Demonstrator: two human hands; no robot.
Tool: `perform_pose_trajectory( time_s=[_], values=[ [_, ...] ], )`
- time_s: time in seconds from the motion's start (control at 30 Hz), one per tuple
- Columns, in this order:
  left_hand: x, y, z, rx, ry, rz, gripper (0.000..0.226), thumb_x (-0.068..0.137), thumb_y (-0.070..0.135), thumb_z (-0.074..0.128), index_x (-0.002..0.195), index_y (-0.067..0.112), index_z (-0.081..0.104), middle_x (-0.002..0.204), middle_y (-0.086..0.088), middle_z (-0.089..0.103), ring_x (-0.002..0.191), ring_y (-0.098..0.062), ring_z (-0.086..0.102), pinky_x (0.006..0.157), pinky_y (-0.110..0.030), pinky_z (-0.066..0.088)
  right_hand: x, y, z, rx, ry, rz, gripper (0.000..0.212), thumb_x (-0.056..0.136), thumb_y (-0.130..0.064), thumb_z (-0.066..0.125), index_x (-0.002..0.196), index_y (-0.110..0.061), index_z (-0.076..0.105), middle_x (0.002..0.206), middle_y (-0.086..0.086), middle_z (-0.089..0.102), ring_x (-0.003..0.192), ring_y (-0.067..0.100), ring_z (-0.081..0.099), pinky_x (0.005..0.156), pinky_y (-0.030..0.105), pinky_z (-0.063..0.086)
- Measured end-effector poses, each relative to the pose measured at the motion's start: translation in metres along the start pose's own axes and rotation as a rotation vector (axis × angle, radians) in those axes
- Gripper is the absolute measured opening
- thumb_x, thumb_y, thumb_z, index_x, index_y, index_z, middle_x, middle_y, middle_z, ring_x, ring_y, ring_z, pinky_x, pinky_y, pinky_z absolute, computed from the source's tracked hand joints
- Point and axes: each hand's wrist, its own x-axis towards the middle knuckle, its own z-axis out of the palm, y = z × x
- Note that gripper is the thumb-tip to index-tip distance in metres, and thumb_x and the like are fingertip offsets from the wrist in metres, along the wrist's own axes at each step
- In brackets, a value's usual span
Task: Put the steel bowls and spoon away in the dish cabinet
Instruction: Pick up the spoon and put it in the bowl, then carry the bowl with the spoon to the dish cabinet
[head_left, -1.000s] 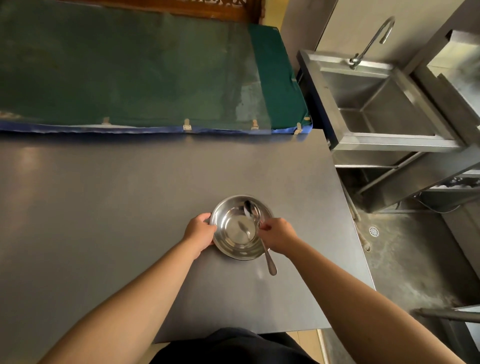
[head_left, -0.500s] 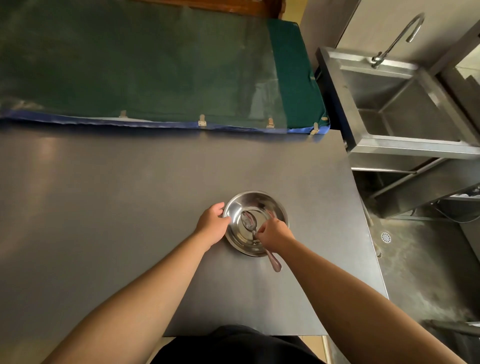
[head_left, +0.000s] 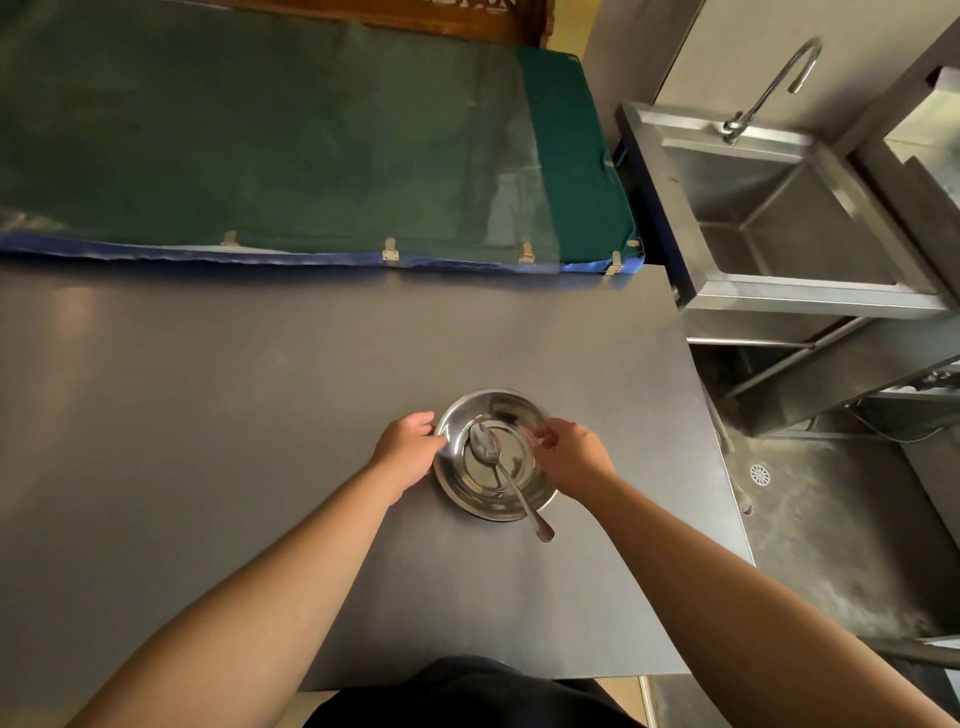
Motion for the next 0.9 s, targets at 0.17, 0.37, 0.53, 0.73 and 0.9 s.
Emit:
perform_pose_trajectory(
  time_s=[0.17,0.37,0.53,0.73,0.9],
  values=[
    [0.010,0.000,0.000,0.014,0.008,-0.022,0.062,0.088,0.015,0.067,0.146,0.019,0.047,0.147,-0.007,0.052,0.125,-0.025,0.056,0.104,-0.045,0.048,0.001,0.020,-0.012,0.081,0.043,0.037,0.051,0.092,-0.020,0.066,0.142,-0.019,0.054,0.135,0.010,0.060,0.115,0.026,0.063,0.090,0.034,0.052],
    [0.006,0.008,0.005,-0.002,-0.002,-0.092,0.056,0.093,0.000,0.056,0.146,0.012,0.047,0.130,-0.008,0.058,0.101,-0.024,0.058,0.062,-0.029,0.053,0.003,0.032,-0.003,0.479,-0.083,0.306,0.059,0.085,0.001,0.068,0.141,-0.008,0.053,0.104,0.006,0.067,0.088,0.027,0.068,0.082,0.041,0.061],
    [0.008,0.008,0.005,0.001,-0.020,-0.121,0.039,0.091,-0.007,0.051,0.122,0.010,0.067,0.087,0.004,0.061,0.082,-0.017,0.061,0.069,-0.030,0.055,0.004,0.031,-0.002,0.656,-0.109,0.372,0.052,0.080,0.013,0.062,0.129,-0.005,0.063,0.101,0.018,0.072,0.078,0.028,0.070,0.065,0.036,0.063],
    [0.007,0.010,-0.002,-0.047,-0.069,-0.120,0.042,0.091,-0.008,0.053,0.124,0.013,0.066,0.093,0.005,0.065,0.084,-0.013,0.064,0.061,-0.025,0.054,-0.007,0.029,-0.007,0.668,-0.090,0.356,0.050,0.082,0.013,0.059,0.127,-0.006,0.065,0.104,0.022,0.073,0.079,0.029,0.070,0.075,0.045,0.064],
    [0.003,0.024,-0.009,-0.114,-0.138,-0.064,0.042,0.088,-0.009,0.057,0.124,0.011,0.066,0.105,-0.001,0.071,0.106,-0.025,0.068,0.087,-0.040,0.058,-0.030,0.020,-0.024,0.716,-0.019,0.324,0.045,0.084,0.014,0.061,0.127,0.001,0.063,0.081,0.013,0.071,0.073,0.026,0.067,0.070,0.039,0.064]
  ],
)
